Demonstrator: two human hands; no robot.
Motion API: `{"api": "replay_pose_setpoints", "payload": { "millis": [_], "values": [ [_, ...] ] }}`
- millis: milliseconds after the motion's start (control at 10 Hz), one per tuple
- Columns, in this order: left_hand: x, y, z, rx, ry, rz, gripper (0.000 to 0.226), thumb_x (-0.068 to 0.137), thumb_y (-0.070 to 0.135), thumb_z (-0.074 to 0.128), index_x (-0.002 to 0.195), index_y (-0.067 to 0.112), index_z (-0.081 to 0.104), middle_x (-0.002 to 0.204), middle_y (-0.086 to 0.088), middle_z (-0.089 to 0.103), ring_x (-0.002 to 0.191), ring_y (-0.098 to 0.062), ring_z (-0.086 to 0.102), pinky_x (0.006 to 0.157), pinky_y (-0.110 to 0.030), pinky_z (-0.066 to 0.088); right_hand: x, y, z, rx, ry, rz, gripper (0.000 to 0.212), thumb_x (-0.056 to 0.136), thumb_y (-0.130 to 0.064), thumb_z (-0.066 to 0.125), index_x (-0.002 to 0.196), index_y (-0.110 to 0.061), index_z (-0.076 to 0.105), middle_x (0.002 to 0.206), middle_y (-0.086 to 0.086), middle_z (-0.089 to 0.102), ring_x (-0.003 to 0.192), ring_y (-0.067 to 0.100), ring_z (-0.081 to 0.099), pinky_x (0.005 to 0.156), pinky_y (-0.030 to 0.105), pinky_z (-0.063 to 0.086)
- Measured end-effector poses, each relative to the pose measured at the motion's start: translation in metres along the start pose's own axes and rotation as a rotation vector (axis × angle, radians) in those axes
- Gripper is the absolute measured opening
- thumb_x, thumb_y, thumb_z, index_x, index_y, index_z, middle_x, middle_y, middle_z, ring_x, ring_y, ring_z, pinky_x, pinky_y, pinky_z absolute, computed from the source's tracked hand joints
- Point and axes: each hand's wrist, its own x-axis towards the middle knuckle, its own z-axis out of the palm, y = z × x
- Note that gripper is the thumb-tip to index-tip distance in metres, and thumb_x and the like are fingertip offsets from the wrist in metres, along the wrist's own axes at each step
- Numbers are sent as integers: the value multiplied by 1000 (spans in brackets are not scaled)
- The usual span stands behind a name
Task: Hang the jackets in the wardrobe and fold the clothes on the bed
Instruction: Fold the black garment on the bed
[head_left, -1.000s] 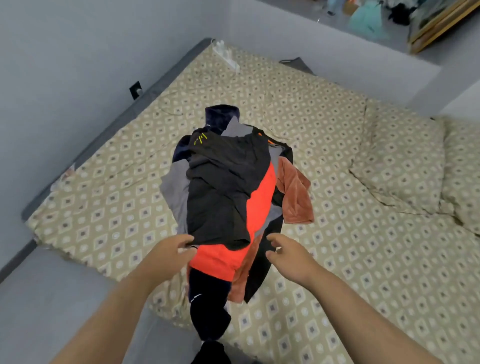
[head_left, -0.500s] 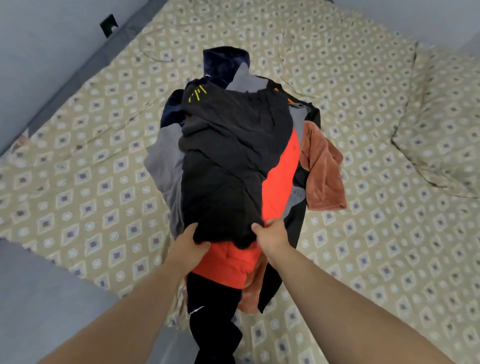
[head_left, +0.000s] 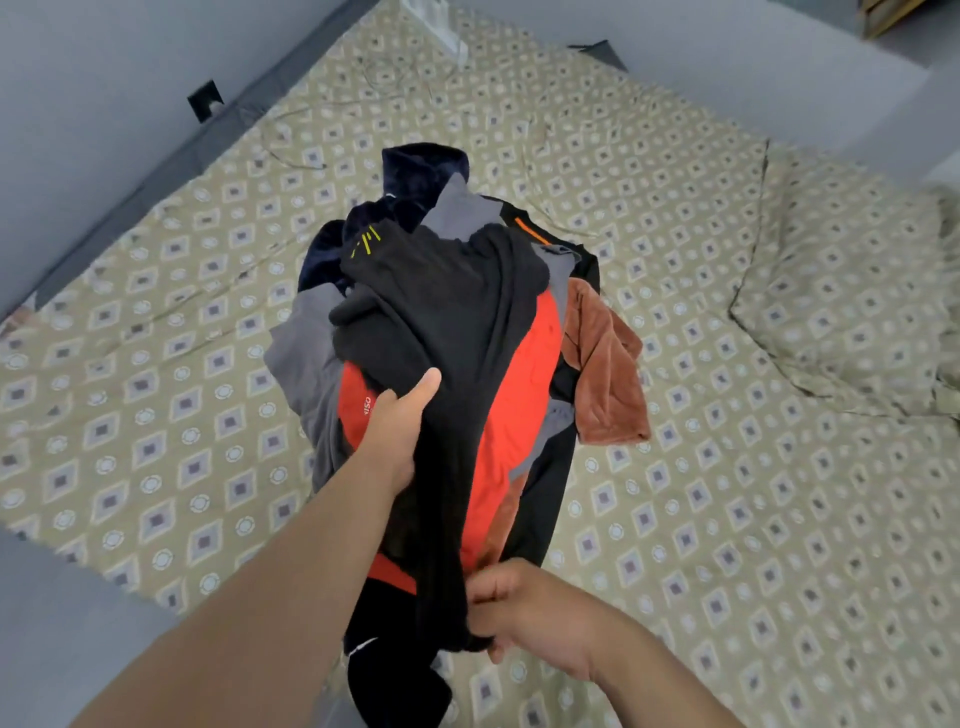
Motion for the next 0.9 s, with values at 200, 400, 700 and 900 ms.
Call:
{"api": "replay_pose_setpoints", "payload": {
  "millis": [200, 400, 700, 900],
  "values": [
    [-11, -22, -5, -71, 207, 71, 47, 81, 12, 74, 125, 20, 58, 121, -7, 69, 103, -29, 68, 92, -49, 55, -12, 63, 20, -1036, 434, 313, 56, 101, -6, 24, 148, -27, 47, 104, -12, 70, 96, -34, 45, 81, -14, 17],
    [-101, -23, -2, 472, 68, 433, 37, 85, -4, 66, 99, 31, 64, 97, 15, 72, 90, 6, 66, 90, -23, 51, -47, 18, -1, 22, 629, -204, 14, 94, -10, 59, 95, -15, 72, 75, -11, 65, 64, -6, 57, 71, 13, 46],
    [-273, -3, 29, 1409, -363, 1122, 59, 53, 2, 56, 106, 28, 59, 102, 0, 66, 74, -29, 65, 51, -28, 52, -101, -79, -16, 874, 289, -216, 36, 95, -38, 60, 104, -7, 76, 100, 15, 75, 87, 25, 74, 69, 31, 59],
    [-329, -3, 36, 1298, -587, 1115, 26, 79, 32, 62, 103, 29, 54, 100, 13, 56, 90, -14, 59, 77, -29, 49, -174, -43, -4, 1062, 329, -341, 24, 87, -3, 48, 89, 1, 71, 86, 19, 68, 84, 31, 68, 87, 42, 57]
  ]
}}
